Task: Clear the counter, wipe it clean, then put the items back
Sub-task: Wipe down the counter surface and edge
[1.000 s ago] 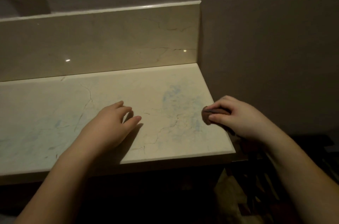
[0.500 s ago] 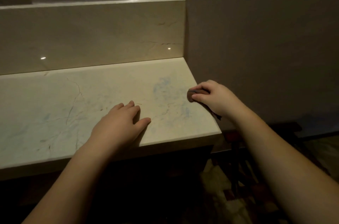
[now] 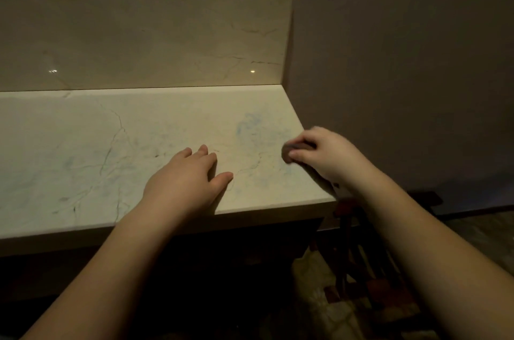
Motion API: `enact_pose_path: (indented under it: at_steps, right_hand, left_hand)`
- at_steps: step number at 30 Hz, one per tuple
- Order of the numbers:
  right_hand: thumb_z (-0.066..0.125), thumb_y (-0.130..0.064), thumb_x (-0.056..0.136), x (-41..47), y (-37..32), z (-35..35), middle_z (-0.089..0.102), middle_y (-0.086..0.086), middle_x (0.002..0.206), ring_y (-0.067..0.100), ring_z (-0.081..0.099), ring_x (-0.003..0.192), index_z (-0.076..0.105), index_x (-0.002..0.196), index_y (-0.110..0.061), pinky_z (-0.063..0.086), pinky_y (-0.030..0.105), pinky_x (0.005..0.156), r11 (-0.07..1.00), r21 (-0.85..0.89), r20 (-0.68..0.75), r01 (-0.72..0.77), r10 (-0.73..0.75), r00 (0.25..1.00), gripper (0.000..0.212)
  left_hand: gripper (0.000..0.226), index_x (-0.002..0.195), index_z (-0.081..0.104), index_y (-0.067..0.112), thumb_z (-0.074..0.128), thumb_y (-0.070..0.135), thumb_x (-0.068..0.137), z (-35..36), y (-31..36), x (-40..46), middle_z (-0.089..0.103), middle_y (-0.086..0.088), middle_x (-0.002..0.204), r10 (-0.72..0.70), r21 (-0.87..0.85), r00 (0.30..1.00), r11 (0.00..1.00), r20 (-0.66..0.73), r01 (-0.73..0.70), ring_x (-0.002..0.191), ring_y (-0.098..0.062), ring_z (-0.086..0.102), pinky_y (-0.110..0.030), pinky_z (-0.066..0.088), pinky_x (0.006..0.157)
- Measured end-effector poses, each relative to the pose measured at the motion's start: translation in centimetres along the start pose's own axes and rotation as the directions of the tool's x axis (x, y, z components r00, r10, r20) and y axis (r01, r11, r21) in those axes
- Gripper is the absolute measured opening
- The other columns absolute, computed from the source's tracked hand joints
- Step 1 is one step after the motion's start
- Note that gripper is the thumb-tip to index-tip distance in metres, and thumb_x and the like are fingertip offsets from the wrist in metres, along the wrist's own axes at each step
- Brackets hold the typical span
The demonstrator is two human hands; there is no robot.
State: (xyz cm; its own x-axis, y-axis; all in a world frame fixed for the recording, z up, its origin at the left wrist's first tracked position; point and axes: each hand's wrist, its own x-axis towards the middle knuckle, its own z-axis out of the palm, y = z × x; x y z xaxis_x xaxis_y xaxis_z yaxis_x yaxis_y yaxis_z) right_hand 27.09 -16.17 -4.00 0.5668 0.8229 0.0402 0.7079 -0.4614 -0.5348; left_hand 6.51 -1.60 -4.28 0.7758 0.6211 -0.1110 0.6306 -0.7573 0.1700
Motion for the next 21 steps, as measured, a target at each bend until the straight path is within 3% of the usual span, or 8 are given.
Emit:
enact_pose_path:
  at_steps: [4,7,12,16,21]
  right_hand:
    - [0.061,-0.036,0.091,3.9,-0.8,0.0,0.049,-0.019,0.088,0.003,0.049,0.082,0.064,0.114,-0.027,0.037,0.019,0.065,1.000,-0.007,0.011,-0.002,0.003,1.000,0.025]
    - [0.063,-0.038,0.088,1.8,-0.5,-0.1,0.050,-0.020,0.090,0.004,0.052,0.089,0.066,0.112,-0.030,0.038,0.021,0.070,0.996,-0.055,0.037,0.067,-0.065,0.997,0.025]
    - [0.066,-0.035,0.086,-3.8,0.1,-0.5,0.051,-0.023,0.095,-0.006,0.049,0.087,0.066,0.109,-0.034,0.036,0.007,0.070,0.983,-0.079,0.123,0.166,-0.155,0.980,0.023]
    - [0.065,-0.037,0.087,-0.2,0.1,-0.8,0.051,-0.021,0.091,-0.001,0.050,0.085,0.065,0.108,-0.035,0.035,0.012,0.068,0.980,-0.118,0.124,0.158,-0.143,0.982,0.021]
    - [0.064,-0.038,0.088,9.5,0.3,-0.3,0.063,-0.004,0.103,0.015,0.056,0.095,0.067,0.109,-0.023,0.046,0.032,0.079,0.984,-0.150,0.015,0.096,-0.095,0.995,0.026]
  left_hand:
    - [0.053,0.137,0.044,0.031,0.034,0.061,0.095,-0.2,0.0,-0.1,0.019,0.011,0.160,-0.006,0.010,1.000,1.000,0.004,0.006,0.146,-0.016,0.017,-0.043,0.035,0.109]
    - [0.054,0.139,0.041,0.033,0.033,0.062,0.094,-0.3,-0.2,-0.1,0.018,0.013,0.160,-0.001,0.012,1.000,1.000,0.012,0.001,0.147,-0.015,0.016,-0.043,0.035,0.108]
    - [0.058,0.145,0.033,0.036,0.032,0.063,0.094,-0.4,-0.6,-0.2,0.014,0.017,0.159,-0.003,0.000,1.000,1.000,0.013,0.003,0.147,-0.010,0.012,-0.043,0.037,0.107]
    - [0.059,0.147,0.029,0.038,0.031,0.063,0.094,-0.4,-0.6,-0.2,0.011,0.019,0.159,-0.008,-0.008,1.000,1.000,0.023,0.008,0.147,-0.009,0.010,-0.043,0.036,0.108]
    - [0.050,0.146,0.031,0.040,0.028,0.055,0.099,-0.3,-0.5,0.0,0.013,0.021,0.158,-0.032,-0.062,0.999,0.998,0.016,0.033,0.146,-0.006,0.010,-0.040,0.032,0.110]
